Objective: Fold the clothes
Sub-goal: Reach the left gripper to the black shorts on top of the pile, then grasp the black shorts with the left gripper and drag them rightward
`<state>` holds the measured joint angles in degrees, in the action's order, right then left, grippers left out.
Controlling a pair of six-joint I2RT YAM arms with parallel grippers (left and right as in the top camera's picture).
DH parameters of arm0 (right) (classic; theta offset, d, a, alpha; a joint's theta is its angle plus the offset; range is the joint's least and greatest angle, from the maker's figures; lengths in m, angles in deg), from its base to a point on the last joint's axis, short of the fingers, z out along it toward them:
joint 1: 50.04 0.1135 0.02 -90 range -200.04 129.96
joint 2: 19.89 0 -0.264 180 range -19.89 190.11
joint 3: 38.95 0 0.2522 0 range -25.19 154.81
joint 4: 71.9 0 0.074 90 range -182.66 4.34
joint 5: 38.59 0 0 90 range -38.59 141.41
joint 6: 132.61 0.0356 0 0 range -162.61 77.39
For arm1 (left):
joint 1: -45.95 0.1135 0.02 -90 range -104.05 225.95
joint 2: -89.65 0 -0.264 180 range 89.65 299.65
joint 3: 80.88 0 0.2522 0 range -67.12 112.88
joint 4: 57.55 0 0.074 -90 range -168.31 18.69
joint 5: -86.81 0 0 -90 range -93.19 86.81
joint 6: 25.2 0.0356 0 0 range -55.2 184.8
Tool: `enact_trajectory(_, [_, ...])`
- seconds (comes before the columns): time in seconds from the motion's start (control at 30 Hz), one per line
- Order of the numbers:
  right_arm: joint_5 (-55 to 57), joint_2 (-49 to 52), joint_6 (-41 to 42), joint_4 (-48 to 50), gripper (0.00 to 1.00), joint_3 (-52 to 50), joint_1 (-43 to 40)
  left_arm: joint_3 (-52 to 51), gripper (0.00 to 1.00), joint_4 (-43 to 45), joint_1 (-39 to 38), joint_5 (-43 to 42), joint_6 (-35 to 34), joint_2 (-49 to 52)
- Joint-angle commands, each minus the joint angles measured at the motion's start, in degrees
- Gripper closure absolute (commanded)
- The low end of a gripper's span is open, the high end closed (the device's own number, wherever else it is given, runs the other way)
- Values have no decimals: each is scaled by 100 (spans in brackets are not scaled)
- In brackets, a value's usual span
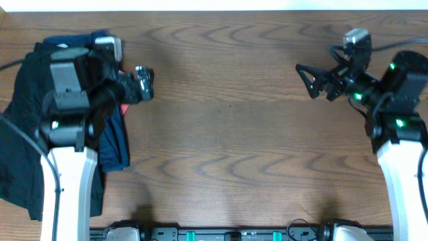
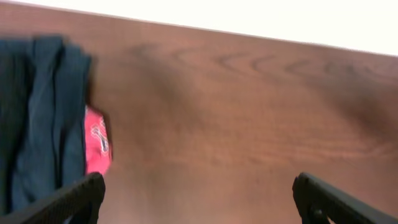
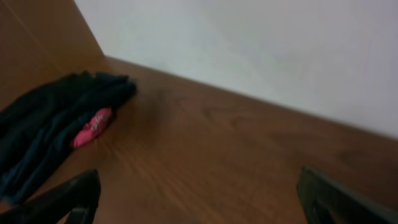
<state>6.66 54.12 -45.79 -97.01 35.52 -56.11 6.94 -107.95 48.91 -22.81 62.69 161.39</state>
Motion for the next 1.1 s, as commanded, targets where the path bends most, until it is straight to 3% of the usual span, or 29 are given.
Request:
enact_trajectory(0.0, [-437, 310, -24, -26, 1, 138, 24, 144, 2, 315, 107, -26, 356, 289])
enact_trajectory(0.1, [-570, 509, -4, -74, 1, 138, 24, 273, 0, 487, 442, 160, 350, 695])
enact_trajectory(0.37, [-667, 658, -31, -334, 1, 136, 24, 699, 14, 820, 1663, 1875, 24, 2271])
enact_trajectory(0.53, [-647, 658, -31, -411, 4, 136, 24, 699, 23, 1023, 2109, 1921, 22, 2957])
enact_trajectory(0.7, [-623, 658, -31, -490, 5, 136, 52, 699, 24, 1106, 2470, 1926, -413, 3491])
enact_trajectory(0.97, [-605, 658, -31, -608, 6, 133, 52, 695, 27, 1108, 2640, 1926, -422, 3711])
enact_trajectory(1.07, [-603, 658, -31, -643, 6, 133, 57, 695, 42, 1078, 2634, 1904, -509, 3915])
